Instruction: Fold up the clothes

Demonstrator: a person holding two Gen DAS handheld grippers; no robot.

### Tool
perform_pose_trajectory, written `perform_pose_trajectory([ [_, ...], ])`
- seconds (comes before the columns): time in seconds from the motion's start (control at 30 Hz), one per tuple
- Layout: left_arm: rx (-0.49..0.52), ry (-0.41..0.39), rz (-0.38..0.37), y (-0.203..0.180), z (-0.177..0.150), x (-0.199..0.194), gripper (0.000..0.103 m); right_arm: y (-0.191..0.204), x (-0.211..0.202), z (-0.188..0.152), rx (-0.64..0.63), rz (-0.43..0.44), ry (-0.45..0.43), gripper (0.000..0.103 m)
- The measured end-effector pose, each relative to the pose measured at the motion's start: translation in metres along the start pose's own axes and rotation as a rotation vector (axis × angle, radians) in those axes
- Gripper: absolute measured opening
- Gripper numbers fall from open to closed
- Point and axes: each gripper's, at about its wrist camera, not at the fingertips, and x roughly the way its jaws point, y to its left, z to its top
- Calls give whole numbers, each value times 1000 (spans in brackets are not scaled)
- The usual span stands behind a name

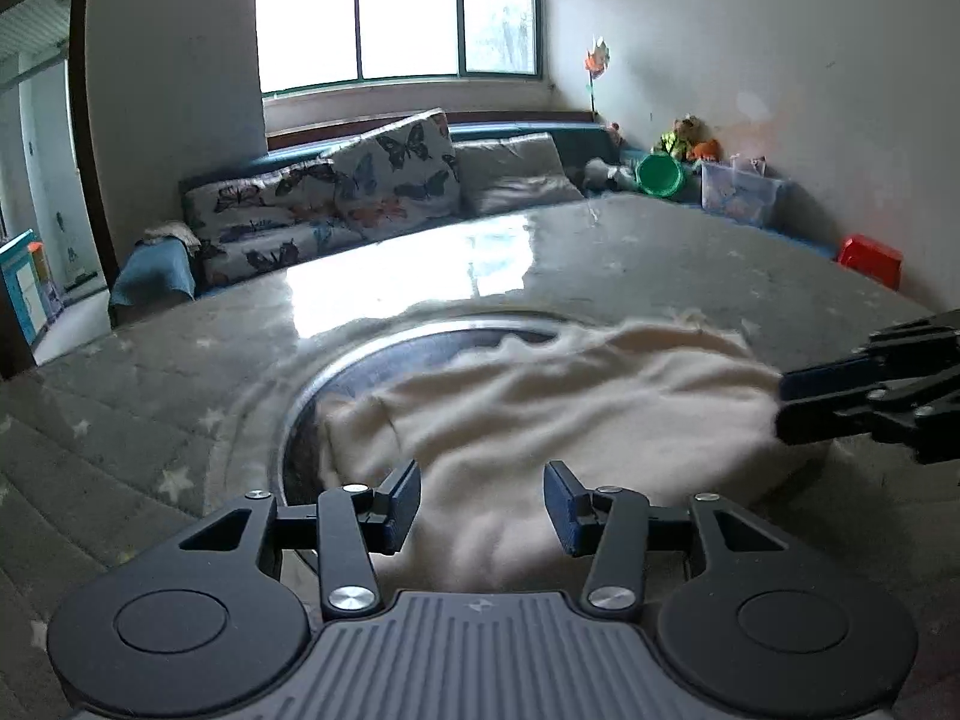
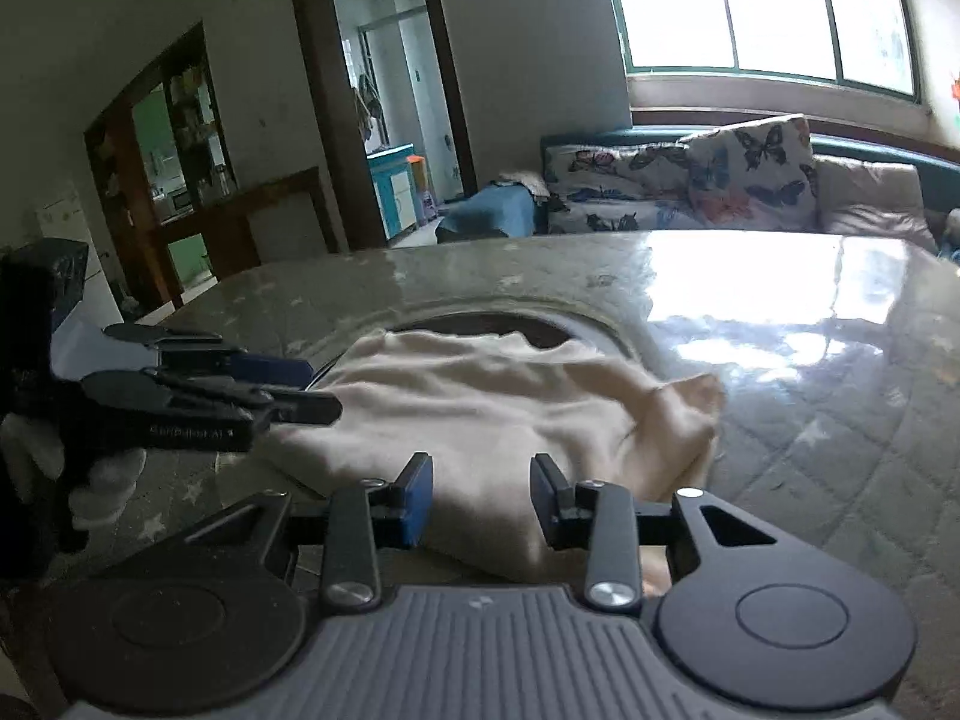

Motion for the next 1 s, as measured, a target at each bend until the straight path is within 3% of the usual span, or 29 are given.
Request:
perform_pose_trajectory([
  [0.13, 24, 21, 21, -5, -10, 0, 49, 7, 7, -7, -37, -26, 27, 36],
  [0.3, 20, -5, 22, -11, -5, -9, 49, 17, 7, 7, -71, -31, -24, 38],
  [0.37, 15, 1, 26, -13, -6, -8, 49, 21, 19, 9, -78, -32, -15, 47],
  [0.47, -4, 32, 42, -12, -11, -3, 49, 30, 37, 2, -134, -67, 21, 48],
  [0.67, -32, -1, 53, -12, -12, -12, 50, 44, 41, 3, -179, -88, 14, 62],
  [0.7, -46, -11, 61, -11, -11, -14, 51, 46, 42, 3, -179, -89, 14, 69],
  [1.0, -130, -13, 156, -9, -22, -21, 55, 59, 59, -4, -203, -100, 53, 92],
])
